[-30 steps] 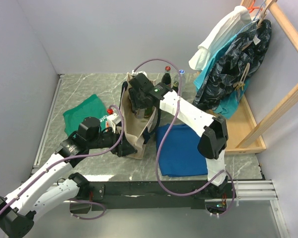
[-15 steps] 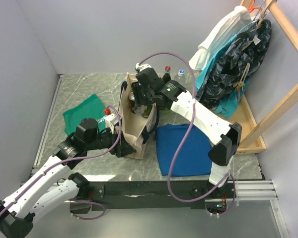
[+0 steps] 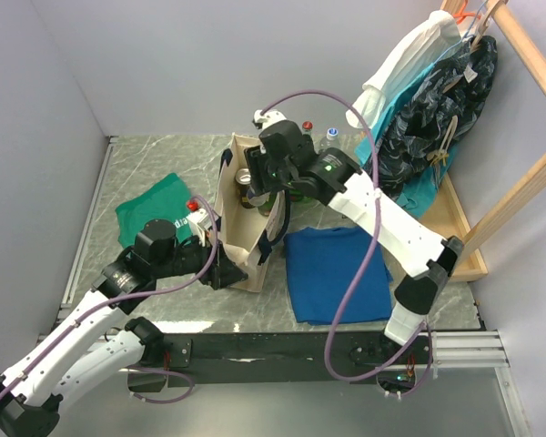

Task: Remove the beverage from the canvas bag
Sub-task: Take out the drink from the canvas bag, then place the drink at the center of the board.

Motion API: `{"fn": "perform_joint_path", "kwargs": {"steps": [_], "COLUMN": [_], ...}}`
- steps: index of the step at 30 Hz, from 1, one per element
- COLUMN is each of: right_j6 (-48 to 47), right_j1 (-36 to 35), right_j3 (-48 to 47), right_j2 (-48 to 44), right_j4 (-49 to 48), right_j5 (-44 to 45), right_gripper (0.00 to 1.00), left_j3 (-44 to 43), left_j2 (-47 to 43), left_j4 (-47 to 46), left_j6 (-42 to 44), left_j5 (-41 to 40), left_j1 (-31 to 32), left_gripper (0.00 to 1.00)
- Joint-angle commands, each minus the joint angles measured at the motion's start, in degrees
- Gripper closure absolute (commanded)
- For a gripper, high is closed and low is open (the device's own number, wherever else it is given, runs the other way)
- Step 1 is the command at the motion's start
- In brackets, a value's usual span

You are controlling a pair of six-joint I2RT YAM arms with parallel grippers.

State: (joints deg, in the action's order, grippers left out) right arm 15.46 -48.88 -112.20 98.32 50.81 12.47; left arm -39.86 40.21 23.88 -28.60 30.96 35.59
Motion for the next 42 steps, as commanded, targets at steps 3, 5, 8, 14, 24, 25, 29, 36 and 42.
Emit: {"fn": "perform_joint_path", "kwargs": {"steps": [3,5,8,14,24,25,29,36,42], "right_j6": [-1.2,-1.1,-1.3,-2.5,-4.3,-4.2,-4.0,-2.3,-1.2], "right_j1": [-0.5,-0.6,-0.8,-0.8,-0.6,-0.7,-0.1,5.0,10.2], "right_j3": [-2.1,-1.7,-1.4,-1.2,4.8,5.9,9.1,15.8,21.4], "right_j2": [-6.7,-7.4,-9.0,-13.2,-20.4,-21.5,-23.5,-25.2,-26.0], "right_j4": [-4.8,-5.1,-5.9,-7.1,-9.7,-9.7,-9.9,-12.2,-14.8], "right_j5": [1.1,1.6,2.0,4.7,13.7,14.4,17.6,15.2,10.7], "right_gripper": [1.00,1.00,1.00,1.00,1.00,1.00,1.00,1.00,1.00], "left_j3": [0.0,0.1,0.1,0.1,0.1,0.1,0.3,-0.6,-1.6], "left_j2": [-1.1,-1.4,-1.7,-1.0,-2.7,-2.8,-3.7,-5.0,-7.9], "left_j4": [2.1,2.0,2.0,2.0,2.0,2.0,1.9,2.8,1.4], "left_j6": [-1.0,-1.2,-1.3,-1.2,-1.5,-1.4,-1.5,-2.6,-1.1], "left_j5": [-1.3,-1.7,-2.0,-1.9,-3.3,-3.4,-3.8,-10.5,-17.3], "left_j1": [0.3,0.4,0.4,0.4,0.4,0.4,0.4,0.4,0.4], "left_gripper": [0.25,0.24,0.24,0.24,0.25,0.25,0.25,0.26,0.28]}}
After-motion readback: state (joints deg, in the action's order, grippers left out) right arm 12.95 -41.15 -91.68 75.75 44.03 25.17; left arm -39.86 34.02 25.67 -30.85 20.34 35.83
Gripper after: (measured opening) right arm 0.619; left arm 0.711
